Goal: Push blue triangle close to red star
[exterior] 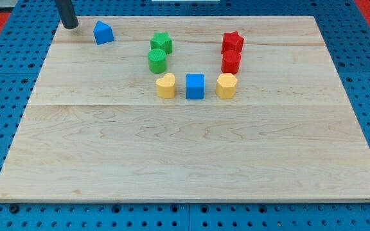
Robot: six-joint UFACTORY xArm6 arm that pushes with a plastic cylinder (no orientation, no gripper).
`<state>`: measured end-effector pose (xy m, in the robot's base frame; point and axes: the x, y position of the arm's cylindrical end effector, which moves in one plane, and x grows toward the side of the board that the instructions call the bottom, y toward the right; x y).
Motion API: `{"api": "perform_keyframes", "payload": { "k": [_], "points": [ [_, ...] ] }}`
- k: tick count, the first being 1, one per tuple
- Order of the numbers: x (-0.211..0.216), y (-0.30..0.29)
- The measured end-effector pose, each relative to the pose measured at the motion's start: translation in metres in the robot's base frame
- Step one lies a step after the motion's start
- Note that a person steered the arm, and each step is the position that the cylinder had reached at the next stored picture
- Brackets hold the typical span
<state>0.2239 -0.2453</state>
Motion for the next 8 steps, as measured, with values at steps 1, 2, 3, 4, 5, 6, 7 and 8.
{"api": "perform_keyframes", "payload": {
  "k": [1,2,3,4,5,6,7,8],
  "points": [
    [0.0,0.039],
    [0.0,0.091],
    [-0.012,0.042],
    [0.025,0.027],
    [0.048,0.035],
    [0.045,0.076],
    [0.029,0.102],
    [0.01,0.111]
  ]
}}
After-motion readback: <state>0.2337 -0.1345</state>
